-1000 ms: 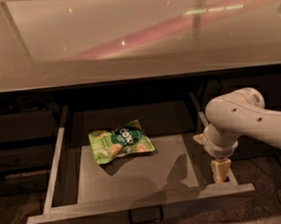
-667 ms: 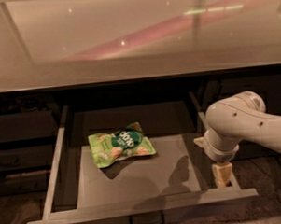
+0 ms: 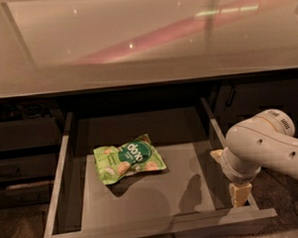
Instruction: Open top drawer
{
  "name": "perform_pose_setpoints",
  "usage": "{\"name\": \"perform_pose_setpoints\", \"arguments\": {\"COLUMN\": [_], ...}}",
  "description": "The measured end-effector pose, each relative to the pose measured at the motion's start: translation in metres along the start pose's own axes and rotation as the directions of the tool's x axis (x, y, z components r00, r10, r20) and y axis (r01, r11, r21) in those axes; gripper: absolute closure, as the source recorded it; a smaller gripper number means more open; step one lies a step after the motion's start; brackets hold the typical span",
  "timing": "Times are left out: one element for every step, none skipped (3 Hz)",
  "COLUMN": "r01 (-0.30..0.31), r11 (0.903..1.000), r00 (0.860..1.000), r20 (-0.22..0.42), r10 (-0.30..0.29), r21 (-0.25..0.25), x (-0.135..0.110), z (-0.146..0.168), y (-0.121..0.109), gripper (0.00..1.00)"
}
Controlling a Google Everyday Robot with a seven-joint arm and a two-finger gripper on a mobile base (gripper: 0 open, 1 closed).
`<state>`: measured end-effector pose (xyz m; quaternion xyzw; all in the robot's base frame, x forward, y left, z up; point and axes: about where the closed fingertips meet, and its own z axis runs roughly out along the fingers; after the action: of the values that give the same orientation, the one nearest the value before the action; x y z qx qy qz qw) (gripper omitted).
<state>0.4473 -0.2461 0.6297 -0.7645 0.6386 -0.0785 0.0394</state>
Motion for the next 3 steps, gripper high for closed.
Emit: {"name": "perform_pose_setpoints", "arguments": {"r01": [-0.009,-0.014,0.089], "r11": [1.0,0.9999,0.9934], "r00": [0.999,0.999,0.995], "r20": [0.031,0.052,0.027], "r10": [0.009,0.014,-0.091], "r21": [-0.001,-0.001,0.072], "x": [-0.006,-0.011,-0.072], "z": [-0.006,-0.01,-0.034], "y": [-0.015,-0.026,-0.044], "gripper": [0.0,0.0,0.0]}}
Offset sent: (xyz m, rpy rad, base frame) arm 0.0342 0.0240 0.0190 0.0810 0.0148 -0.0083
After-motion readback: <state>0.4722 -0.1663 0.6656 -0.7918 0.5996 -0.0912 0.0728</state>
